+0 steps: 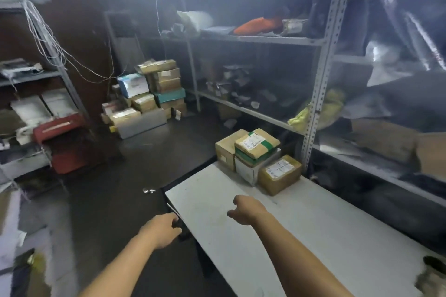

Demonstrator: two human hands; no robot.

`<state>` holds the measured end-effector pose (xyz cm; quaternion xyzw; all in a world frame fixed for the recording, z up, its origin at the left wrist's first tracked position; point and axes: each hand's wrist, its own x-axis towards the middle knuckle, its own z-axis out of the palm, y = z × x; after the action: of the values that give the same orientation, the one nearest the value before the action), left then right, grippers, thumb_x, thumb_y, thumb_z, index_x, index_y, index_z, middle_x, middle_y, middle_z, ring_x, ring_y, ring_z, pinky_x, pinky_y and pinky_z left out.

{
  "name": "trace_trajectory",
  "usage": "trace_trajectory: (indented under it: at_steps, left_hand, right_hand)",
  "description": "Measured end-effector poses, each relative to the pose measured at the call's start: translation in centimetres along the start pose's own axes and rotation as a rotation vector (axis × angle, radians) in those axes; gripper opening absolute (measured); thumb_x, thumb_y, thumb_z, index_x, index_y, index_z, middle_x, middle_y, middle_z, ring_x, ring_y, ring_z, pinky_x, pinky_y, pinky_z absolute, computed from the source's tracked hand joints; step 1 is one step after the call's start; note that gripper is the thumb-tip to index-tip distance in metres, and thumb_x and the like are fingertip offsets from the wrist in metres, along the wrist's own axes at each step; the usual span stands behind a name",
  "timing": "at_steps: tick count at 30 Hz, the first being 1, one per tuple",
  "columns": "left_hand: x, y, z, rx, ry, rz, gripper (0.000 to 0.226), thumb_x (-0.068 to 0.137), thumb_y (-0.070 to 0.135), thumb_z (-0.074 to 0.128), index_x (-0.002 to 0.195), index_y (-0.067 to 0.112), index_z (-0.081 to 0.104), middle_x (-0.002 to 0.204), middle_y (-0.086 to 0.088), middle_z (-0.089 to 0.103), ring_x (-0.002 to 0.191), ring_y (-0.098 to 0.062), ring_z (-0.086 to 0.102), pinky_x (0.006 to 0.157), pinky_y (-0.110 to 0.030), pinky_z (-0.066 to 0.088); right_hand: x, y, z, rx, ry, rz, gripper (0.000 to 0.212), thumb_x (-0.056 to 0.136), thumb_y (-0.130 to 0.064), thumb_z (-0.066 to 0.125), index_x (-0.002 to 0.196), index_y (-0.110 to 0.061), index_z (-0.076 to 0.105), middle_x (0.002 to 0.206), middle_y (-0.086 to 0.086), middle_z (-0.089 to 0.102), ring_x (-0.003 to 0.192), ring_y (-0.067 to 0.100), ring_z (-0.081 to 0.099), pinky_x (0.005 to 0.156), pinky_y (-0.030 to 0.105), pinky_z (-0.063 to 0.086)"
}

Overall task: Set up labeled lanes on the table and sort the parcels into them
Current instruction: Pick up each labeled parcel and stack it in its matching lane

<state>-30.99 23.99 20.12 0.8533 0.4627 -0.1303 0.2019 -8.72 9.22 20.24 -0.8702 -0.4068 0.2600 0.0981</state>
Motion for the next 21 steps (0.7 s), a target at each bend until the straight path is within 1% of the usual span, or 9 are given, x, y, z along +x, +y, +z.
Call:
trace_trajectory:
  at_steps: [3, 6, 8, 11, 13, 16, 18, 20, 21]
  left_hand:
    - [5.8, 3.5, -3.8, 0.007, 0.013, 0.035, 0.048, 0.093, 0.046, 0.052, 0.139, 0.034, 0.050, 0.129, 0.003, 0.061, 0.108, -0.018, 0.061, 0.095, -0.033, 0.051]
    - [11.0, 7.2, -6.8, 0.039, 0.001, 0.071, 0.050, 0.094, 0.047, 0.053, 0.141, 0.033, 0.048, 0.132, -0.001, 0.060, 0.109, -0.021, 0.062, 0.096, -0.036, 0.052]
    - [14.4, 9.9, -8.4, 0.045, 0.009, 0.121, 0.049, 0.094, 0.047, 0.053, 0.141, 0.032, 0.049, 0.133, -0.001, 0.059, 0.109, -0.022, 0.061, 0.093, -0.037, 0.053]
    - [19.2, 13.9, -10.2, 0.072, 0.023, 0.219, 0.044, 0.095, 0.045, 0.052, 0.137, 0.032, 0.051, 0.130, 0.001, 0.060, 0.107, -0.020, 0.061, 0.092, -0.037, 0.053]
    - [22.8, 16.6, -11.2, 0.090, 0.025, 0.286, 0.039, 0.095, 0.043, 0.050, 0.132, 0.031, 0.055, 0.127, 0.002, 0.062, 0.106, -0.019, 0.060, 0.092, -0.037, 0.053]
    - [28.5, 20.3, -12.2, 0.045, 0.018, 0.362, 0.037, 0.094, 0.039, 0.050, 0.129, 0.032, 0.058, 0.119, 0.001, 0.063, 0.100, -0.021, 0.062, 0.088, -0.038, 0.056]
    - [33.0, 22.5, -12.4, 0.002, 0.013, 0.417, 0.040, 0.094, 0.037, 0.050, 0.133, 0.032, 0.056, 0.125, -0.002, 0.063, 0.105, -0.025, 0.061, 0.089, -0.037, 0.054]
    - [37.4, 24.5, -12.1, -0.035, -0.012, 0.476, 0.043, 0.096, 0.034, 0.050, 0.139, 0.030, 0.053, 0.134, -0.005, 0.059, 0.114, -0.029, 0.058, 0.090, -0.033, 0.048]
    - [39.0, 25.4, -11.9, -0.055, -0.027, 0.493, 0.044, 0.097, 0.033, 0.050, 0.141, 0.028, 0.052, 0.138, -0.006, 0.058, 0.119, -0.029, 0.056, 0.092, -0.032, 0.047]
  right_hand:
    - [4.6, 1.3, -3.3, 0.074, 0.043, 0.038, 0.047, 0.094, -0.042, 0.054, 0.132, -0.016, 0.054, 0.131, 0.007, 0.059, 0.116, 0.026, 0.057, 0.093, 0.038, 0.051]
    - [8.2, 3.5, -6.5, 0.136, 0.071, 0.100, 0.042, 0.093, -0.042, 0.056, 0.125, -0.016, 0.057, 0.123, 0.008, 0.063, 0.108, 0.025, 0.060, 0.090, 0.040, 0.054]
    - [10.6, 5.1, -8.4, 0.174, 0.104, 0.143, 0.036, 0.094, -0.039, 0.054, 0.120, -0.014, 0.059, 0.120, 0.009, 0.064, 0.109, 0.026, 0.060, 0.091, 0.042, 0.053]
    - [13.6, 6.6, -10.6, 0.265, 0.174, 0.229, 0.032, 0.093, -0.032, 0.053, 0.118, -0.013, 0.061, 0.118, 0.009, 0.066, 0.109, 0.027, 0.061, 0.094, 0.042, 0.052]
    - [15.8, 7.2, -11.4, 0.321, 0.222, 0.272, 0.027, 0.095, -0.031, 0.053, 0.114, -0.014, 0.060, 0.117, 0.008, 0.066, 0.108, 0.027, 0.061, 0.091, 0.039, 0.051]
    - [19.4, 7.6, -12.3, 0.459, 0.311, 0.344, 0.016, 0.095, -0.032, 0.057, 0.105, -0.020, 0.058, 0.114, 0.007, 0.067, 0.100, 0.023, 0.059, 0.082, 0.034, 0.048]
    - [22.3, 7.9, -12.5, 0.557, 0.373, 0.400, 0.024, 0.095, -0.030, 0.060, 0.114, -0.016, 0.059, 0.118, 0.007, 0.066, 0.105, 0.024, 0.060, 0.086, 0.036, 0.049]
    - [25.0, 8.1, -12.3, 0.674, 0.446, 0.482, 0.034, 0.095, -0.027, 0.060, 0.125, -0.011, 0.058, 0.123, 0.009, 0.065, 0.111, 0.027, 0.060, 0.094, 0.040, 0.050]
    - [25.9, 8.0, -12.3, 0.722, 0.473, 0.520, 0.037, 0.095, -0.025, 0.060, 0.128, -0.009, 0.056, 0.124, 0.010, 0.064, 0.113, 0.028, 0.060, 0.095, 0.040, 0.049]
